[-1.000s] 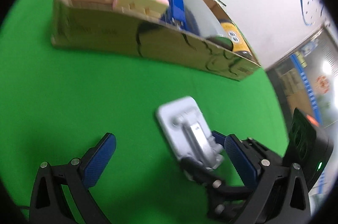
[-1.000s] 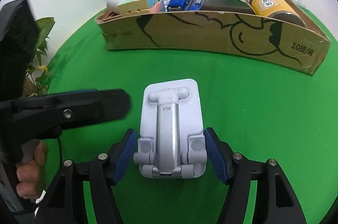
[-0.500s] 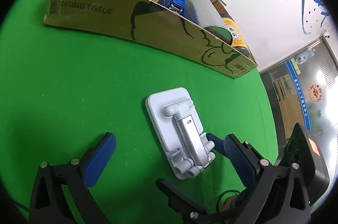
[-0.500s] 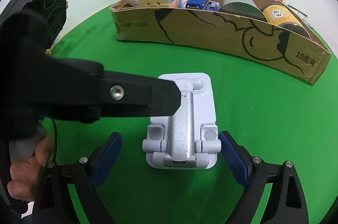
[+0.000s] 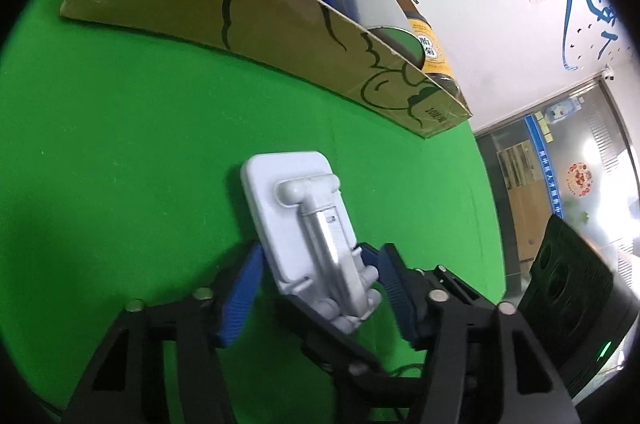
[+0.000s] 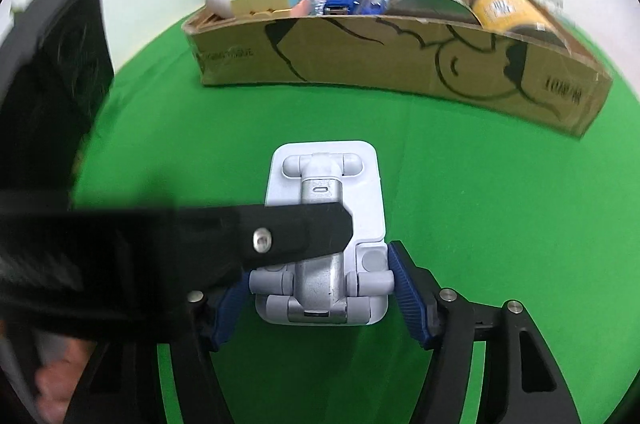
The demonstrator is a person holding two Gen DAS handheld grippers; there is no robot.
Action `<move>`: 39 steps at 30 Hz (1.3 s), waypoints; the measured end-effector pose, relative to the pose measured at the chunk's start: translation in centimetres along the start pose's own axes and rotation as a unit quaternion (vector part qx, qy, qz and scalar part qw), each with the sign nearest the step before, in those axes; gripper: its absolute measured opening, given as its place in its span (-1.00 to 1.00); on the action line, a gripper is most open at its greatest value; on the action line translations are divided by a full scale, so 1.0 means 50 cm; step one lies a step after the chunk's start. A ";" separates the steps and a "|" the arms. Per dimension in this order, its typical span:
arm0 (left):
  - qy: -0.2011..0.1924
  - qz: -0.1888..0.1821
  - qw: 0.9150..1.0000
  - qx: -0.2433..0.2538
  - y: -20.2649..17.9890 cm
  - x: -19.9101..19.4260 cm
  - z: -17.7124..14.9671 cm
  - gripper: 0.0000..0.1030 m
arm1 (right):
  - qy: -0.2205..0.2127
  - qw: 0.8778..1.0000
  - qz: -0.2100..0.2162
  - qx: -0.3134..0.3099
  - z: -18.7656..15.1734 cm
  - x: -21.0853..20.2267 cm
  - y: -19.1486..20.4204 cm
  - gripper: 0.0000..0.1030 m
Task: Organize rigid objects
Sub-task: 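Lift the phone stand with both tools and lower it into the box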
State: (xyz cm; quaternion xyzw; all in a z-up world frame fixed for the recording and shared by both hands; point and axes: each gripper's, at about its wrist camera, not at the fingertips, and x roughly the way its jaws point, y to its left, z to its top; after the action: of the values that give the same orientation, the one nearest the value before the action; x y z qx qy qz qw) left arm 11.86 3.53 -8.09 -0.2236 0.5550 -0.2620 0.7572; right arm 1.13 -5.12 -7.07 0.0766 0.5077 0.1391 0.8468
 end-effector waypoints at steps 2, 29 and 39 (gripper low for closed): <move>0.002 0.005 1.000 -0.002 0.004 -0.001 -0.001 -0.18 | 0.008 0.999 0.022 0.022 0.008 -0.005 -0.009 0.23; -0.132 0.043 0.986 0.089 -0.105 -0.238 0.340 -0.21 | -0.159 0.986 0.001 -0.042 0.420 -0.165 0.115 0.22; -0.019 0.065 0.997 0.040 -0.006 -0.130 0.536 -0.22 | -0.022 0.998 0.039 0.035 0.673 0.082 0.044 0.22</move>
State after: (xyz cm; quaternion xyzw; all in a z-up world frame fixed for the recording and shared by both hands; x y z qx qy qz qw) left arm 35.85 8.76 4.42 -0.1614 0.5432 -0.2298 0.7913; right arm 32.25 -1.36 6.02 0.1292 0.4905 0.1520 0.8483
